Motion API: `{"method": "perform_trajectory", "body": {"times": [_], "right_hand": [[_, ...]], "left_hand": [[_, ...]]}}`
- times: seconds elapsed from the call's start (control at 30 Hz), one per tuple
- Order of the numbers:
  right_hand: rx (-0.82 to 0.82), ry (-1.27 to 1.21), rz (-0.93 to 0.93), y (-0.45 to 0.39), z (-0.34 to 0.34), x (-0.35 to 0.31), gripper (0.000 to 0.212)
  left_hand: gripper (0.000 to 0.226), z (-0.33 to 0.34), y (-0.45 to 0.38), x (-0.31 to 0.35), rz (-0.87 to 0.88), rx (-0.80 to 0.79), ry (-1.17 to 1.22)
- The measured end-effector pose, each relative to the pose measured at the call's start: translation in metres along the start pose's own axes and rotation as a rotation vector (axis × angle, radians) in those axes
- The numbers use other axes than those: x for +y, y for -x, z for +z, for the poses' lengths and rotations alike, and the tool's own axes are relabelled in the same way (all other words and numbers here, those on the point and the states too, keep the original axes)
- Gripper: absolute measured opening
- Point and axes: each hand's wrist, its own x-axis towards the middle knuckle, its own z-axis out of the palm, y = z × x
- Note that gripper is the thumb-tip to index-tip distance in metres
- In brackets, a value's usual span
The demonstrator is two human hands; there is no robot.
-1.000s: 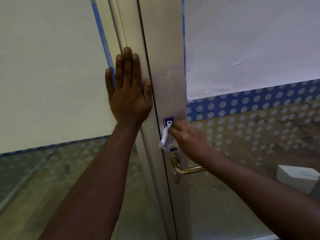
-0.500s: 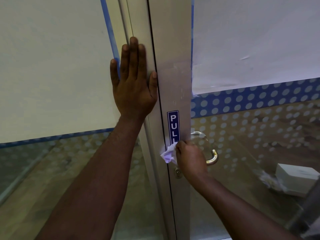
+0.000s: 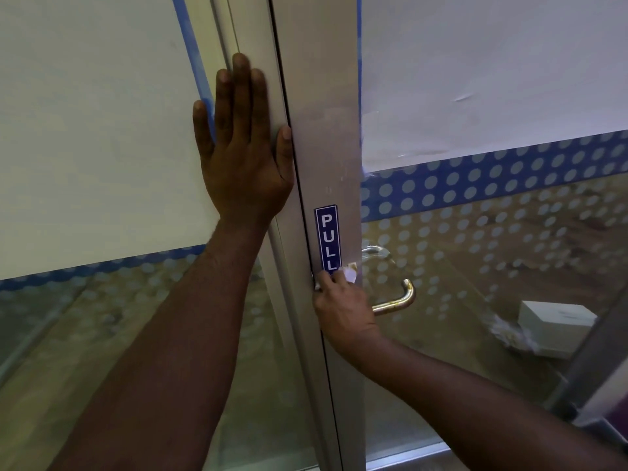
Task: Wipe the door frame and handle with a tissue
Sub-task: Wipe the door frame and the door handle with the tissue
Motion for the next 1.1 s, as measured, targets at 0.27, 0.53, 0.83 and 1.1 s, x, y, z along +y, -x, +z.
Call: {"method": "perform_trajectory", "body": {"times": [0.27, 0.53, 0.83, 1.1], "right_hand": [[-0.014, -0.013, -0.039, 0.009, 0.003, 0.000, 0.031], [0.083, -0.362, 0.146, -0.002, -0.006, 0.014, 0.011], [0.047, -0.218, 0.036, 0.000, -0.008, 0.017, 0.022], [-0.027, -0.104, -0.015, -0.002, -0.008, 0.008, 0.032]], "left_hand": [[0.057, 0.000, 0.000, 0.001, 0.001, 0.016, -0.001], [0.057, 0.000, 0.000, 0.001, 0.002, 0.019, -0.018], [0.058, 0.000, 0.001, 0.000, -0.002, 0.003, -0.015], [0.058, -0.001, 0.001, -0.001, 0.008, -0.002, -0.018]]}}
